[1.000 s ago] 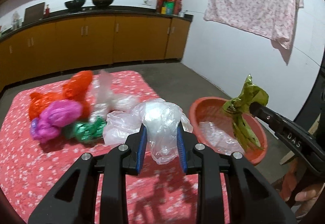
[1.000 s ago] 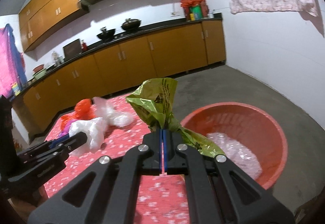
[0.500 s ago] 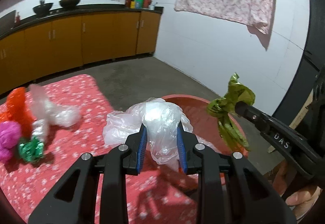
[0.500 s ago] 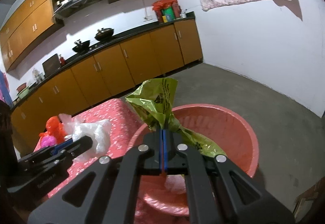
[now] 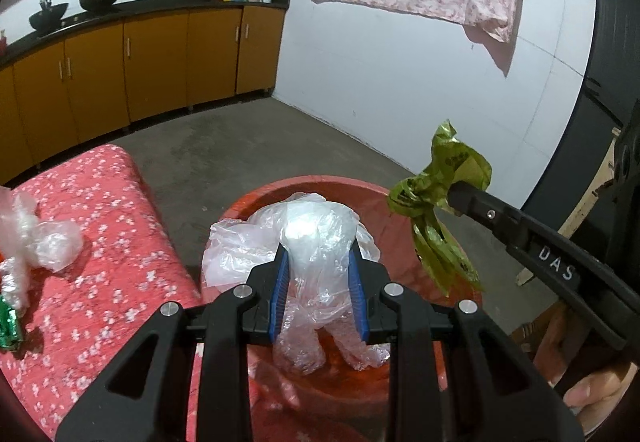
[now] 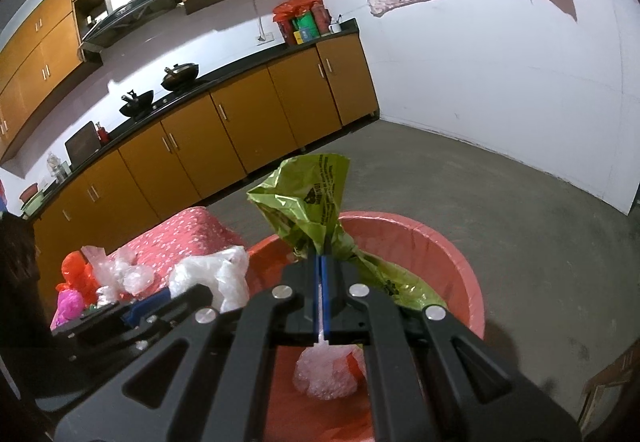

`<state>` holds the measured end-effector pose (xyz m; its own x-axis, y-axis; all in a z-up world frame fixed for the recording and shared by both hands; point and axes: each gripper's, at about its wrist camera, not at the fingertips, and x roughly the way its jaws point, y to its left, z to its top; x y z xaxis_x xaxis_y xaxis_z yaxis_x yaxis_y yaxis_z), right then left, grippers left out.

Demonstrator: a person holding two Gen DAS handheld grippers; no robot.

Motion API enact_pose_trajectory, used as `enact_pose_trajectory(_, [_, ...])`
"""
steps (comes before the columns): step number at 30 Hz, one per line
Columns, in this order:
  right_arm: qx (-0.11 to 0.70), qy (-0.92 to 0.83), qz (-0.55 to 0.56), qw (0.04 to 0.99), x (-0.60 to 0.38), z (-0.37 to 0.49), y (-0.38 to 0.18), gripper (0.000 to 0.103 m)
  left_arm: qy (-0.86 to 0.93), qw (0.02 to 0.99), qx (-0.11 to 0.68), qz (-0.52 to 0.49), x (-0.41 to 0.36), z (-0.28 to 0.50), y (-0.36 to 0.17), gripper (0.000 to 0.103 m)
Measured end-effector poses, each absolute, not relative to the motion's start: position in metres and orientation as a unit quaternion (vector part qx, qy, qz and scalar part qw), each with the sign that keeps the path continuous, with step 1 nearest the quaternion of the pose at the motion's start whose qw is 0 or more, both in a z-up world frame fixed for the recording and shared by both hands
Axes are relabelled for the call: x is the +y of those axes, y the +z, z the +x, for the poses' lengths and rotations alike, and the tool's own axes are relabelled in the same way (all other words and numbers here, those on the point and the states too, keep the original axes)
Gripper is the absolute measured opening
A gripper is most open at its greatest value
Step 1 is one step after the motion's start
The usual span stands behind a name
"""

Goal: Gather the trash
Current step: 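Carry the white bag and green bag over the orange basket, then open both grippers over the basket and move back to the table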

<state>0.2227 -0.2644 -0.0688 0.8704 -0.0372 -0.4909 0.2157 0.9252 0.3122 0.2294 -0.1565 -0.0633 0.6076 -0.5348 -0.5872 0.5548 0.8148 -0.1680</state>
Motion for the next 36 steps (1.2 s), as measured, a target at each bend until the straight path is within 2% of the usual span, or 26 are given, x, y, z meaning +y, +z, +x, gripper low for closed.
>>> enact_pose_trajectory(4, [0.245, -0.065, 0.181, 0.950, -0.268, 0.228, -0.070, 0.003, -0.311, 0.893, 0.326, 0.017, -0.163, 0.234, -0.066, 0.028])
enact_pose_trajectory(6, [0.244, -0.061, 0.183, 0.951, -0.271, 0.230, -0.070, 0.007, -0.313, 0.891, 0.328, 0.014, -0.165, 0.236, -0.066, 0.029])
enact_pose_trajectory(8, [0.240, -0.056, 0.188, 0.951, -0.272, 0.230, -0.070, 0.008, -0.313, 0.890, 0.330, 0.011, -0.163, 0.238, -0.067, 0.036])
enact_pose_trajectory(10, [0.238, -0.055, 0.189, 0.951, -0.273, 0.230, -0.069, 0.015, -0.309, 0.891, 0.333, 0.011, -0.161, 0.238, -0.070, 0.046])
enact_pose_trajectory(12, [0.233, -0.059, 0.190, 0.952, -0.275, 0.228, -0.068, 0.030, -0.305, 0.891, 0.336, 0.009, -0.158, 0.239, -0.072, 0.051])
enact_pose_trajectory(16, [0.231, -0.069, 0.191, 0.951, -0.277, 0.225, -0.067, 0.036, -0.292, 0.893, 0.342, -0.002, -0.146, 0.239, -0.074, 0.061])
enact_pose_trajectory(19, [0.227, -0.078, 0.183, 0.953, -0.274, 0.222, -0.064, 0.049, -0.279, 0.898, 0.341, -0.007, -0.135, 0.237, -0.074, 0.071])
enact_pose_trajectory(24, [0.208, -0.090, 0.169, 0.959, -0.263, 0.215, -0.057, 0.085, -0.246, 0.911, 0.331, -0.007, -0.115, 0.227, -0.070, 0.089])
enact_pose_trajectory(27, [0.196, -0.096, 0.172, 0.961, -0.256, 0.212, -0.053, 0.096, -0.224, 0.920, 0.323, -0.002, -0.097, 0.218, -0.068, 0.097])
enact_pose_trajectory(29, [0.194, -0.097, 0.173, 0.961, -0.250, 0.212, -0.051, 0.099, -0.209, 0.925, 0.317, 0.002, -0.081, 0.212, -0.067, 0.098])
enact_pose_trajectory(36, [0.215, -0.060, 0.153, 0.963, -0.211, 0.219, -0.046, 0.099, -0.143, 0.945, 0.293, 0.005, -0.025, 0.190, -0.057, 0.101])
